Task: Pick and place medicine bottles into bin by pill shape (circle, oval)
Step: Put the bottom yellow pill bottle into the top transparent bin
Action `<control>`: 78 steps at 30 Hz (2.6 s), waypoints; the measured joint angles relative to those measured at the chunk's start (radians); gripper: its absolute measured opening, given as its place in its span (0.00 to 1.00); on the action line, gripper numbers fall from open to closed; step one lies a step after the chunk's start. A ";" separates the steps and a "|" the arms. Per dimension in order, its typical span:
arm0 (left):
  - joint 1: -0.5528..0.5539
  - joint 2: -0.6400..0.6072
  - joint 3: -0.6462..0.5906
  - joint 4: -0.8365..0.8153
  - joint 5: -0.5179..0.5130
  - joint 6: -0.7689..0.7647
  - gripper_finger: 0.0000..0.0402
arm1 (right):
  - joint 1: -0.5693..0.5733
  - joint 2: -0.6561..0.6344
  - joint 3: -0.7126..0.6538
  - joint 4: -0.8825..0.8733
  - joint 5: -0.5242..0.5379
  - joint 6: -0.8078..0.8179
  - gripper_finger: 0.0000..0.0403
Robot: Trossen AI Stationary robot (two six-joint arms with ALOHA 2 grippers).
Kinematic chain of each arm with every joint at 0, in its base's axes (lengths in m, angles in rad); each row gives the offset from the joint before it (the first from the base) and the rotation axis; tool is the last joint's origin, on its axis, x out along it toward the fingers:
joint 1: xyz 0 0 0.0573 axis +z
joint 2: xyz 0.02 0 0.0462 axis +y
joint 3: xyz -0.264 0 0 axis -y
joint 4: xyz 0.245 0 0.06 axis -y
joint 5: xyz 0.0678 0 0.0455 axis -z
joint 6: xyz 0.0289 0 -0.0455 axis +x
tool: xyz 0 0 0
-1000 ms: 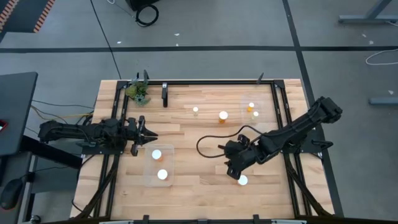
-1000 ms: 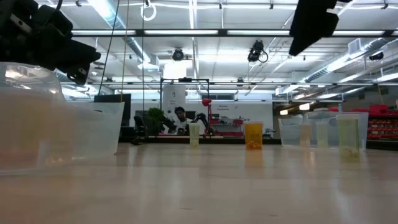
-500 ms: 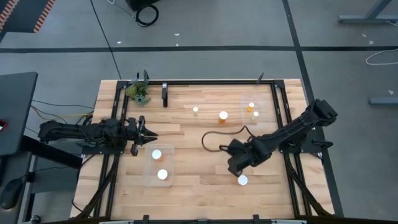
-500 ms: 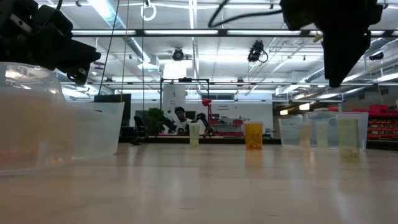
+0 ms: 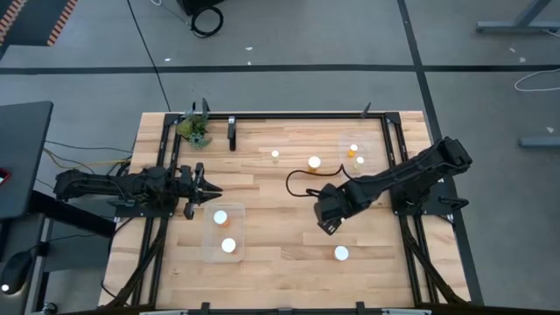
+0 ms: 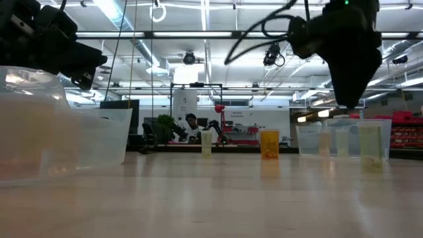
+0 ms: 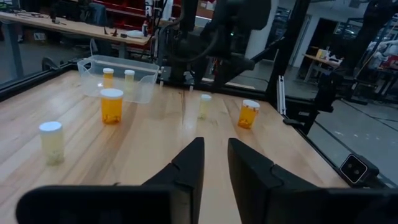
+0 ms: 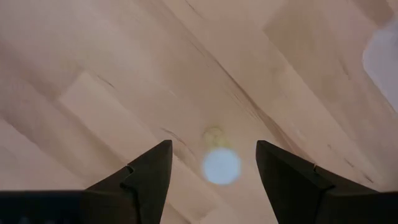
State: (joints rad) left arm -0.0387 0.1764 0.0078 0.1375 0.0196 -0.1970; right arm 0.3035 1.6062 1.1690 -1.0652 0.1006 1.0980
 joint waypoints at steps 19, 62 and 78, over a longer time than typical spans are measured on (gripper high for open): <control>0.000 0.000 0.000 0.000 0.000 0.000 0.20 | -0.006 0.000 -0.148 0.122 -0.093 0.047 0.55; 0.000 0.000 0.000 0.000 0.000 0.000 0.21 | -0.050 0.000 -0.077 0.035 -0.097 -0.058 0.34; 0.000 0.000 0.000 0.000 0.000 0.000 0.22 | -0.133 0.000 0.071 -0.115 -0.048 -0.197 0.34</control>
State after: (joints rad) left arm -0.0387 0.1761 0.0074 0.1378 0.0196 -0.1967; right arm 0.1707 1.6062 1.2399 -1.1804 0.0525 0.9005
